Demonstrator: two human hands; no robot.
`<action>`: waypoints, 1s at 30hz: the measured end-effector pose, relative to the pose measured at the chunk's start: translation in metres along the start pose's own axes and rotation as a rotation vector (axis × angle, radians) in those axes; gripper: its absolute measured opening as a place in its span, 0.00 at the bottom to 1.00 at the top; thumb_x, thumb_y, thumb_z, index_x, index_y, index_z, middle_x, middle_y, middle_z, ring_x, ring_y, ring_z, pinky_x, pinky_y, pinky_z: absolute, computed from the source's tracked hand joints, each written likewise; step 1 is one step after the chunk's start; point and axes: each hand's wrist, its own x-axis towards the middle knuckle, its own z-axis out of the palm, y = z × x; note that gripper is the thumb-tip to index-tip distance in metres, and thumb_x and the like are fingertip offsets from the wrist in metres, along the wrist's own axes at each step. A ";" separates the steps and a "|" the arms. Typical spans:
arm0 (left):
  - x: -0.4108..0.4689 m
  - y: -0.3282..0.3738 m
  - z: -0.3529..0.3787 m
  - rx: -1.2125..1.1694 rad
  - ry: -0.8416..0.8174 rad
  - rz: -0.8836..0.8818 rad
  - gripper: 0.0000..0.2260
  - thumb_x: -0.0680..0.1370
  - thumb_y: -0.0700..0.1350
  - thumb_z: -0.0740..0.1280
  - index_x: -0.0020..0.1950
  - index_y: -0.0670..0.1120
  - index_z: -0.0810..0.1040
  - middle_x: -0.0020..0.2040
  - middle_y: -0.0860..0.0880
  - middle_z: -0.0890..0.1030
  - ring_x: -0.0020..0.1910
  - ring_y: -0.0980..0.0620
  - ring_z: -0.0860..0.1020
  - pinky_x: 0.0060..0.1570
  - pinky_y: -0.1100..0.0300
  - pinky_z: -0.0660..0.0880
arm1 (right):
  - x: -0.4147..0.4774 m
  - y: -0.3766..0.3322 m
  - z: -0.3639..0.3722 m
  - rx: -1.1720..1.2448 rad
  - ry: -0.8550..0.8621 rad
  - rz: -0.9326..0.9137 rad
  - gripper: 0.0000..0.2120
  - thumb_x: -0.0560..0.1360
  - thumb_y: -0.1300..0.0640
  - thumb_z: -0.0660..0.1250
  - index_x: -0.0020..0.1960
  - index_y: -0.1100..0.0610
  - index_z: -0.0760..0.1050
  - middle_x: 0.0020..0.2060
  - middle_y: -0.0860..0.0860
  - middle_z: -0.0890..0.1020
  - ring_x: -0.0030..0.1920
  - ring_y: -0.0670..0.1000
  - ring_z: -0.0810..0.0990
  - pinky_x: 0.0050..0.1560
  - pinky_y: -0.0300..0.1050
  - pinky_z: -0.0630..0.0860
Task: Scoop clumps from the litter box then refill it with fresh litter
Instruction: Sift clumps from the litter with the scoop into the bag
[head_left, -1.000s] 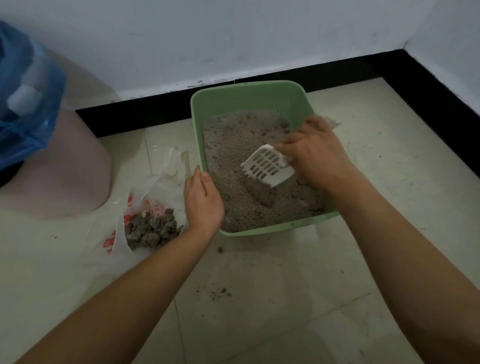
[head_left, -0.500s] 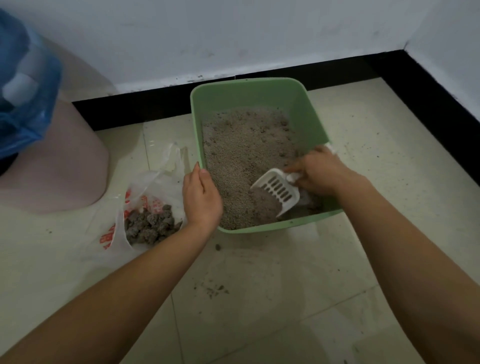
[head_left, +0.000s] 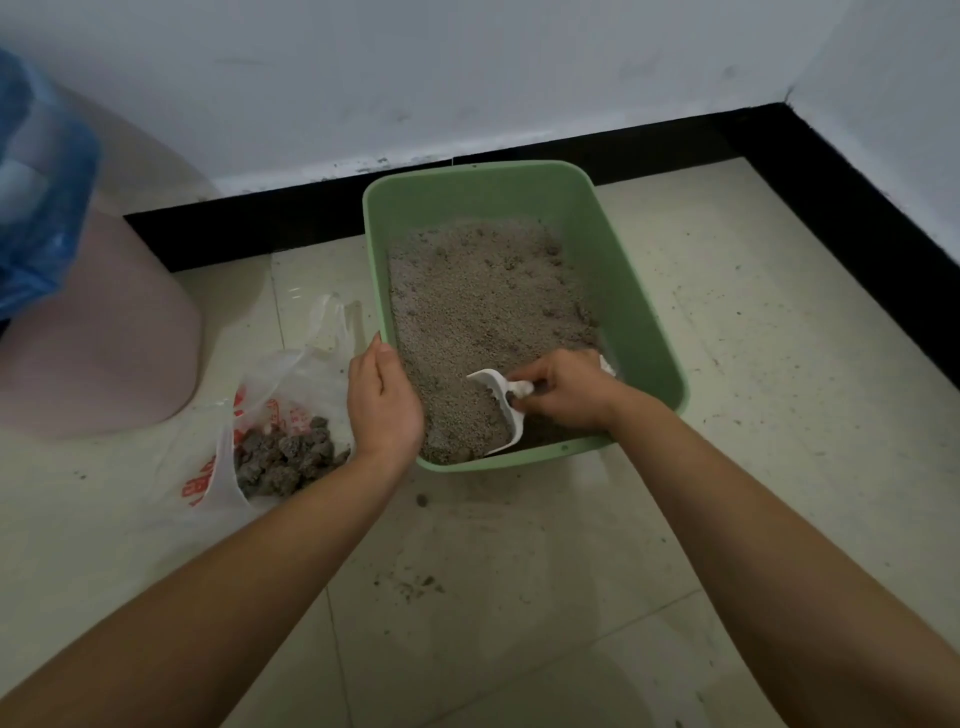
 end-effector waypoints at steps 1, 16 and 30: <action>0.000 0.000 0.000 -0.010 0.002 -0.004 0.22 0.85 0.51 0.48 0.73 0.43 0.69 0.70 0.44 0.71 0.70 0.46 0.68 0.73 0.49 0.61 | 0.000 -0.001 0.001 0.027 0.002 0.007 0.15 0.76 0.47 0.69 0.62 0.40 0.79 0.48 0.45 0.86 0.57 0.49 0.79 0.71 0.54 0.62; 0.000 0.001 0.000 -0.139 0.042 -0.098 0.24 0.84 0.54 0.48 0.68 0.42 0.73 0.64 0.44 0.75 0.64 0.45 0.72 0.68 0.45 0.66 | -0.005 0.013 -0.010 0.388 -0.204 0.092 0.10 0.75 0.51 0.73 0.55 0.48 0.84 0.47 0.41 0.86 0.50 0.45 0.81 0.61 0.48 0.74; -0.001 0.003 -0.001 -0.162 0.032 -0.121 0.24 0.84 0.56 0.48 0.69 0.43 0.72 0.66 0.43 0.74 0.66 0.45 0.71 0.69 0.45 0.65 | -0.008 0.003 -0.012 0.378 -0.067 0.010 0.15 0.76 0.55 0.72 0.62 0.47 0.81 0.52 0.42 0.85 0.55 0.44 0.82 0.65 0.54 0.75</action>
